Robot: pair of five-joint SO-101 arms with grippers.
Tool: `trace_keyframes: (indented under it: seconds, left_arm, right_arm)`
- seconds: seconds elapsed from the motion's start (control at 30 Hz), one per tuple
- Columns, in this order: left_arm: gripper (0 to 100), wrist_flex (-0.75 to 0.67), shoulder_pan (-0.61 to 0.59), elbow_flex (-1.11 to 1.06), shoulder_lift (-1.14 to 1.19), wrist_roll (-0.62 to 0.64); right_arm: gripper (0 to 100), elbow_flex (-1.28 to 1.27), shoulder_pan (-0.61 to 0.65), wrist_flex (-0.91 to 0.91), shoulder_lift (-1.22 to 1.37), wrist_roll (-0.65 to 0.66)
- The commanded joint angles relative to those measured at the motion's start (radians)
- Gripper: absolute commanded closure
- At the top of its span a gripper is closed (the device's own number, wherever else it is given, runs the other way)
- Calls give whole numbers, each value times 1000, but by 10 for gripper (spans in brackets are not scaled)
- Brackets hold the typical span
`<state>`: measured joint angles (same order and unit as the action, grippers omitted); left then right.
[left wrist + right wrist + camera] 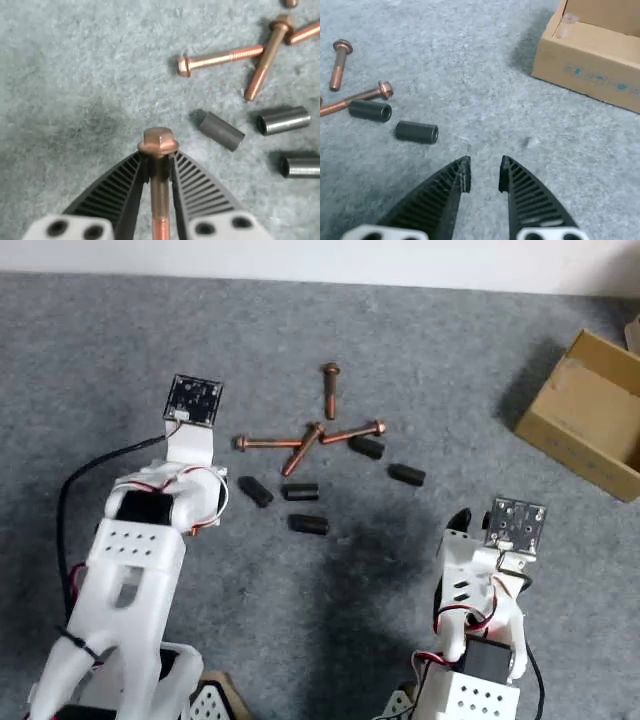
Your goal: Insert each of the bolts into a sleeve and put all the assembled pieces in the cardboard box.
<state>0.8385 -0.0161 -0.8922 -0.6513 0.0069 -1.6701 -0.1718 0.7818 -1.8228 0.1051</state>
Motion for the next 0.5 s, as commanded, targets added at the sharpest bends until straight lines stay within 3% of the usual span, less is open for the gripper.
trace_keyframes:
  seconds: [0.0, 0.17, 0.47]
  left_arm:
    - [995, -25, -12, 8, -48, 8]
    - [995, -25, -12, 7, -48, 3]
    - [995, -121, -12, -59, -48, 2]
  right_arm:
    - [892, -101, 58, 50, 5, 89]
    - [892, -65, 174, 96, 5, 175]
    - [892, 61, 214, 108, 142, 324]
